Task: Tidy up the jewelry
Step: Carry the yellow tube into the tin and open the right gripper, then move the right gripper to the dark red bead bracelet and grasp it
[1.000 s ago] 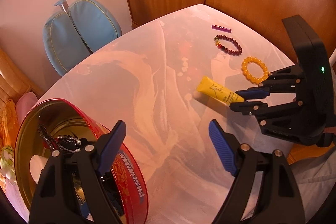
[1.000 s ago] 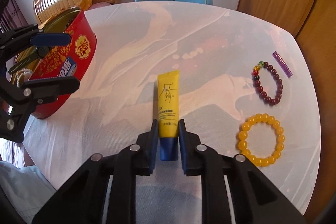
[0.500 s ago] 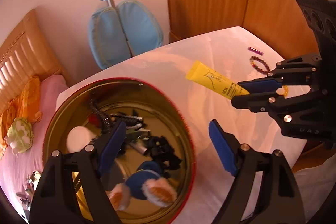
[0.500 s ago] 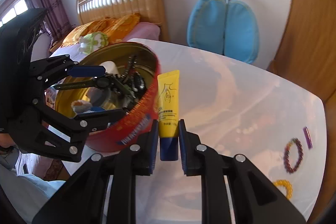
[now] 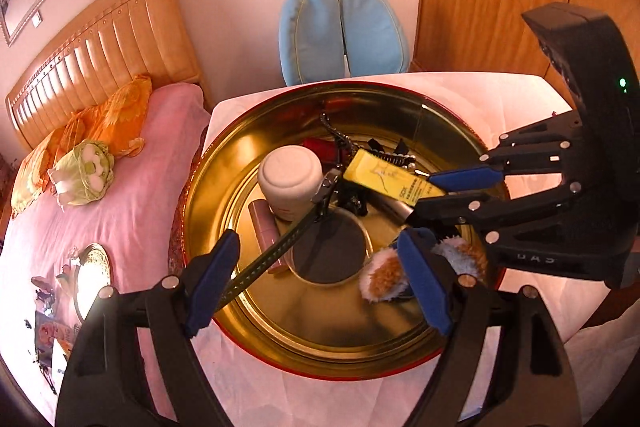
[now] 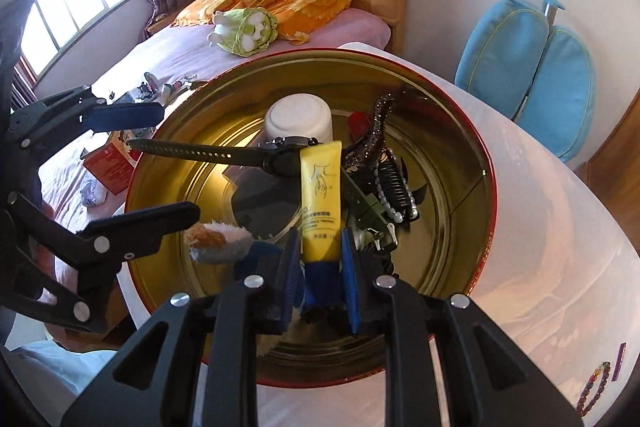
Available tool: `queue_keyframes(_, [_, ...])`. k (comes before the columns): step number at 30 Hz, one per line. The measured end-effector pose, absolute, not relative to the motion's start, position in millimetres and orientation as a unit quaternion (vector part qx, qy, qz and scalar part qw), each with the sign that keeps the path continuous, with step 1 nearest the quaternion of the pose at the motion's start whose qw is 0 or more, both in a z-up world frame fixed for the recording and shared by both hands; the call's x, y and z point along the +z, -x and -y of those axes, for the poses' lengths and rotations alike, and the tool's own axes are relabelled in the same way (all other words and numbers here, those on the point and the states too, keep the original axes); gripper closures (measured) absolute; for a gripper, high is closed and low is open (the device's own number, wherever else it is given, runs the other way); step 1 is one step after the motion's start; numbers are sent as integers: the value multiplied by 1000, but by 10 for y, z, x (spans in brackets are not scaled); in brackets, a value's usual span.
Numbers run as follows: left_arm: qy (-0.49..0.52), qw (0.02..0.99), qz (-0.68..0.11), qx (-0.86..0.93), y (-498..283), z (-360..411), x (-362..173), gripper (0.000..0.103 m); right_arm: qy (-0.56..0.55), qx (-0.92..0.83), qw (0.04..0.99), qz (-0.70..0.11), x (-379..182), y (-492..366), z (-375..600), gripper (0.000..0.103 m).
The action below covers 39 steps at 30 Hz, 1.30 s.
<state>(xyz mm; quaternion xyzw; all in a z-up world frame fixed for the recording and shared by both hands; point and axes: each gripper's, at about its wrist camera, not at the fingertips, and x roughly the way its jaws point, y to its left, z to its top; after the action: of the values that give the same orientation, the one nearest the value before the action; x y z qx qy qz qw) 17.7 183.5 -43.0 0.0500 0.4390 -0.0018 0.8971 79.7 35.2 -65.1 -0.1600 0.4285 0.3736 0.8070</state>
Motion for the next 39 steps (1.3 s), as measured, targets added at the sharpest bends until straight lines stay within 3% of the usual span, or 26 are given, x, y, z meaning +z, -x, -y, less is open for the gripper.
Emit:
queue_keyframes(1, [-49, 897, -438, -2, -181, -1842, -427, 24, 157, 372, 809, -428, -647, -807, -331, 60])
queue_keyframes(2, [-50, 898, -437, -4, -197, -1834, -420, 24, 152, 372, 811, -426, -636, -808, -302, 55])
queue_keyframes(9, [-72, 901, -425, -47, -340, -1539, -347, 24, 119, 324, 845, -409, -517, -788, 135, 42])
queue_keyframes(12, [-82, 900, -420, -80, -442, -1280, -312, 24, 99, 280, 864, -407, -488, -753, 530, 25])
queue_keyframes(14, [-90, 897, -420, -105, -522, -1060, -303, 24, 86, 244, 874, -411, -508, -723, 818, 6])
queue_keyframes(26, [-111, 869, -408, -255, -612, 755, -423, 21, 7, 78, 896, -437, -714, -181, 2787, 6])
queue_keyframes(32, [-124, 853, -429, -270, -718, 1055, -550, 21, -13, 42, 895, -443, -793, -278, 3162, 6])
queue_keyframes(39, [-121, 851, -433, -272, -1361, 1057, -620, 21, -13, 12, 892, -451, -909, -872, 3299, 6])
